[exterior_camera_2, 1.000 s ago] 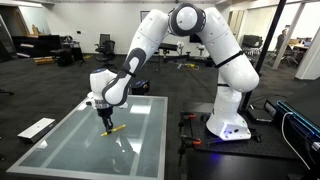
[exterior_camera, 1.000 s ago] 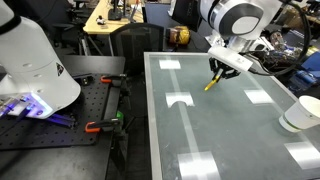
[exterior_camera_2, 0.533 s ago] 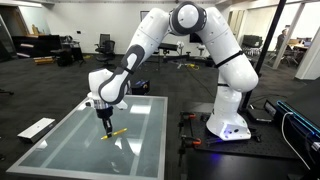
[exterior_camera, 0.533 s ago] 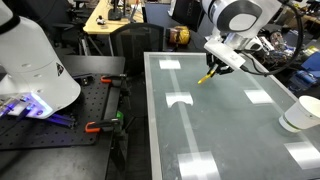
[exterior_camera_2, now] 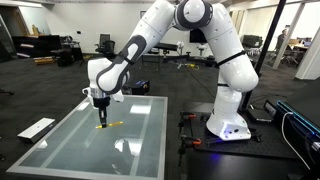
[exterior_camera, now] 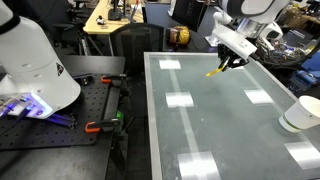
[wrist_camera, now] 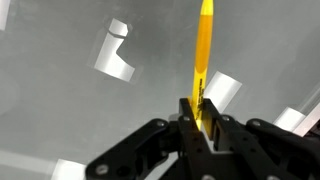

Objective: Put the pen in the cup

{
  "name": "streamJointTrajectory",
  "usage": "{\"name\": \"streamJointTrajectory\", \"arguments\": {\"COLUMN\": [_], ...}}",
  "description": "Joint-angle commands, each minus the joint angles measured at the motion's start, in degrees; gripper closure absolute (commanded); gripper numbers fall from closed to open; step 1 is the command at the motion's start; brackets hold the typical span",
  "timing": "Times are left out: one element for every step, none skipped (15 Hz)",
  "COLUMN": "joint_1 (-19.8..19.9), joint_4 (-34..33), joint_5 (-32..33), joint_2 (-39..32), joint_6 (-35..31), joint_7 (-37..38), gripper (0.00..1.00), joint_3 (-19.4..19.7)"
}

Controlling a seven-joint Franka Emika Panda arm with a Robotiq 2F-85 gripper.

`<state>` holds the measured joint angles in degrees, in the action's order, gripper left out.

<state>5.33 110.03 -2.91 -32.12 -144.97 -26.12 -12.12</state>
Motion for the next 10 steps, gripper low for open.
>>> {"name": "streamJointTrajectory", "arguments": {"joint_1": [-1.4, -1.5, -1.1, -0.9, -0.7, -0.4, -0.3, 0.2, -0.4, -0.3], "joint_4": [0.8, 0.7, 0.5, 0.3, 0.1, -0.3, -0.8, -1.3, -0.9, -1.0], "joint_5": [1.2, 1.5, 1.6, 1.5, 1.5, 1.3, 1.1, 0.4, 0.3, 0.2], "joint_2": [4.7, 5.5, 6.3, 7.2, 7.8, 8.4, 8.8, 9.3, 7.5, 7.8], "joint_6": [1.6, 1.7, 2.5, 3.1, 3.6, 4.8, 6.4, 8.3, 4.6, 5.0], "joint_7": [4.3, 4.7, 4.3, 3.9, 3.5, 2.9, 2.4, 1.2, 1.8, 1.7], "gripper": [0.96, 0.96, 0.96, 0.96, 0.96, 0.96, 0.96, 0.96, 0.96, 0.84], "joint_3": [3.1, 3.7, 4.0, 4.4, 4.8, 5.0, 5.3, 5.2, 5.2, 5.3]}}
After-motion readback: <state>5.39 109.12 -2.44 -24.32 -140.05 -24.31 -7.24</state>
